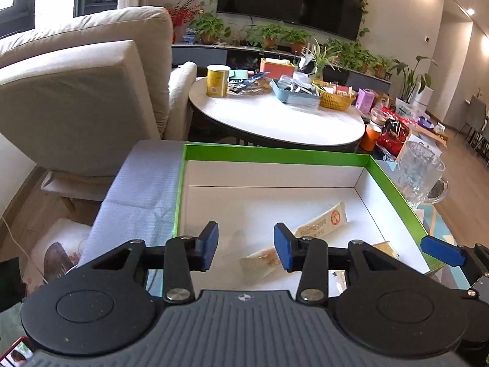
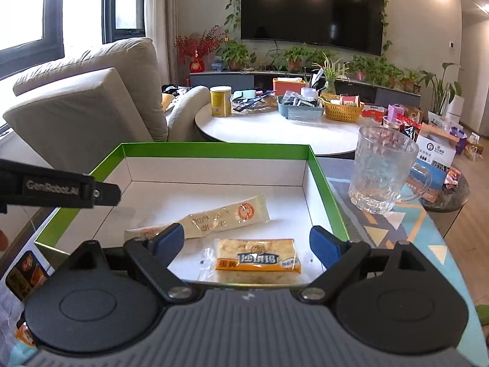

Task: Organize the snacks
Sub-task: 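Grasp small red snack packet with left gripper while right gripper reaches brown bread pack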

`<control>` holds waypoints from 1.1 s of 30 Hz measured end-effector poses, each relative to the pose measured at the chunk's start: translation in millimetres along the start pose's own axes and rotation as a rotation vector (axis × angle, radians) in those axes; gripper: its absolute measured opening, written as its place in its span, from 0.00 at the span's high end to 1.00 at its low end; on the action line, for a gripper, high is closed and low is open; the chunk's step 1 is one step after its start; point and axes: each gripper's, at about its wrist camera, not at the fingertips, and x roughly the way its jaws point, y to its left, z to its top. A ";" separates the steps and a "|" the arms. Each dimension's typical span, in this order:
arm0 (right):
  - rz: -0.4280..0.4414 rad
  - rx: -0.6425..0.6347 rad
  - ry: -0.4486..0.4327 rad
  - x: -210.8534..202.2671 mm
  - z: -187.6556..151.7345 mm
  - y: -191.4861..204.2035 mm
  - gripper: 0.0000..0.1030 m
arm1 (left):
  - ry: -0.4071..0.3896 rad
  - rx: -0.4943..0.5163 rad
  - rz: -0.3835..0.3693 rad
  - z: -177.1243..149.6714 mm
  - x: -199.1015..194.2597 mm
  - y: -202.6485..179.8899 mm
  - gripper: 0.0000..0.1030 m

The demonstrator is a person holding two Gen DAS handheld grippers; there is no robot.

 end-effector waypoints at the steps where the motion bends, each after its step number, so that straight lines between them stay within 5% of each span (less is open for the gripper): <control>1: 0.001 -0.001 -0.004 -3.2 -0.6 0.1 0.58 | -0.005 0.000 0.003 -0.8 -4.8 2.4 0.63; 10: -0.002 0.011 -0.031 -39.7 -16.4 -10.4 0.58 | -0.047 -0.076 0.067 -25.7 -47.3 51.9 0.55; 30: 0.072 -0.014 -0.009 -92.6 -58.4 2.4 0.58 | 0.085 -0.060 0.120 -84.5 -46.5 88.7 0.55; 32: 0.114 -0.034 0.002 -97.0 -64.7 8.0 0.58 | 0.085 -0.054 0.131 -84.5 -39.8 89.5 0.59; 33: 0.139 -0.047 0.009 -98.6 -68.8 11.4 0.58 | 0.086 -0.056 0.134 -84.9 -37.2 90.6 0.75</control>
